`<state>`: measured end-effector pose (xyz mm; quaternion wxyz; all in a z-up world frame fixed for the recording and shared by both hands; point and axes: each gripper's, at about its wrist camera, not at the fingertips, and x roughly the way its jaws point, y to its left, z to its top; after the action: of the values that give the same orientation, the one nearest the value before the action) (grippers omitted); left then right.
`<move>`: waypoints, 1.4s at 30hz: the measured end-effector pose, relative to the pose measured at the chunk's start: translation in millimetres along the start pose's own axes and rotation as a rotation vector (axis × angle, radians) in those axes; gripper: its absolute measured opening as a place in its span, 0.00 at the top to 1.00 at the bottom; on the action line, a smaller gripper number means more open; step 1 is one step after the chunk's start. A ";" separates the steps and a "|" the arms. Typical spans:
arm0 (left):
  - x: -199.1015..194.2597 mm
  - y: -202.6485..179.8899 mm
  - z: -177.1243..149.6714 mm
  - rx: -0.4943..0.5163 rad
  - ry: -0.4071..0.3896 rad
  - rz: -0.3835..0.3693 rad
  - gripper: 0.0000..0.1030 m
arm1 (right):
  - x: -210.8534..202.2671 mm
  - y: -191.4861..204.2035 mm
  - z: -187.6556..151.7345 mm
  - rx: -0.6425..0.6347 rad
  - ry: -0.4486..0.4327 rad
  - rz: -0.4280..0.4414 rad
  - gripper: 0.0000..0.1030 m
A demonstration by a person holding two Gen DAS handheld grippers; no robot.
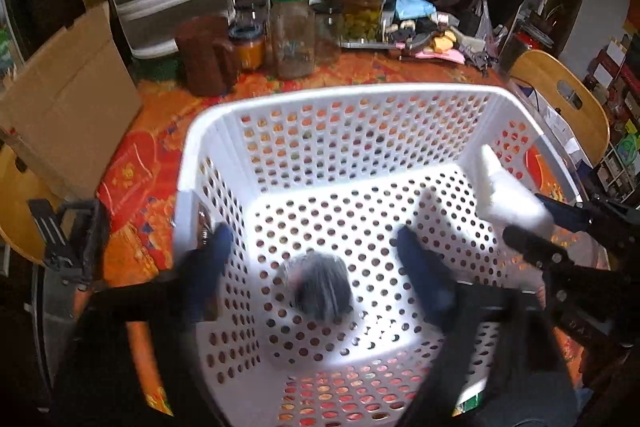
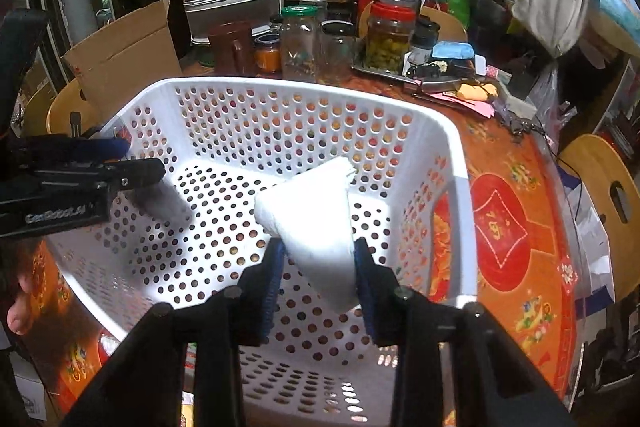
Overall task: Organize soft objects
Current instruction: 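Carry the black ball and white cloth into the white basket while both tools open, then withdraw both open tools from the basket back toward the remaining items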
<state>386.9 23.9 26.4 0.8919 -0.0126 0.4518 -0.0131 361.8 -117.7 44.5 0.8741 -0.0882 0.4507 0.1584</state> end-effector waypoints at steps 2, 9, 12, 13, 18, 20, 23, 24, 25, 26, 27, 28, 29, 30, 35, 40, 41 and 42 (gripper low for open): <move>-7.2 -1.2 0.4 0.006 -0.026 0.003 0.11 | -2.4 -0.2 -0.6 0.002 -0.014 -0.007 0.48; -27.8 -2.8 -3.7 0.018 -0.056 -0.005 0.09 | -19.3 -3.9 -4.3 0.016 -0.067 0.003 0.22; -44.0 -5.0 -11.7 0.045 -0.073 -0.031 0.08 | -30.7 -3.1 -8.3 0.016 -0.090 0.008 0.19; -52.8 -6.6 -15.1 0.056 -0.084 -0.027 0.08 | -37.2 -3.1 -10.7 0.017 -0.103 0.011 0.15; -96.4 -10.6 -36.3 0.075 -0.143 0.001 0.05 | -70.9 -1.7 -27.6 0.023 -0.163 0.011 0.13; -115.0 -11.5 -48.0 0.079 -0.166 -0.004 0.04 | -81.8 -2.4 -34.6 0.025 -0.178 0.008 0.13; -138.5 -11.7 -69.7 0.075 -0.191 -0.016 0.03 | -99.9 -3.9 -48.2 0.042 -0.199 0.003 0.13; -143.8 -11.3 -75.2 0.074 -0.199 -0.020 0.03 | -107.5 -3.8 -55.2 0.046 -0.211 0.004 0.13; -149.4 -11.0 -81.5 0.073 -0.206 -0.024 0.03 | -112.1 -2.8 -59.9 0.044 -0.218 -0.001 0.13; -155.5 -9.7 -89.2 0.070 -0.215 -0.020 0.03 | -117.2 -0.8 -66.2 0.037 -0.225 -0.008 0.13; -160.3 -9.1 -95.9 0.064 -0.221 -0.015 0.02 | -119.9 0.4 -70.3 0.035 -0.228 -0.010 0.13; -163.7 -7.7 -101.3 0.059 -0.225 -0.012 0.02 | -123.3 2.1 -76.9 0.036 -0.226 -0.014 0.13; -169.2 -6.1 -110.8 0.049 -0.230 -0.007 0.02 | -125.4 3.3 -81.8 0.039 -0.222 -0.017 0.13; -172.1 -3.6 -117.8 0.040 -0.235 -0.006 0.02 | -127.9 5.3 -89.6 0.041 -0.219 -0.015 0.13; -181.4 6.9 -159.2 0.000 -0.255 0.001 0.02 | -133.8 13.3 -120.2 0.027 -0.226 -0.018 0.13; -170.5 11.8 -203.0 -0.025 -0.234 0.001 0.01 | -122.7 21.0 -157.7 0.040 -0.196 -0.004 0.13; -165.2 11.0 -208.9 -0.029 -0.227 -0.001 0.01 | -120.7 22.4 -163.0 0.044 -0.194 0.000 0.13; -160.3 11.3 -217.8 -0.034 -0.221 -0.006 0.01 | -115.9 25.3 -172.6 0.052 -0.188 0.010 0.13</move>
<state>116.6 38.4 26.4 0.9359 -0.0306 0.3510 -0.0064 158.7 -168.2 38.9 0.9137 -0.0478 0.3710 0.1586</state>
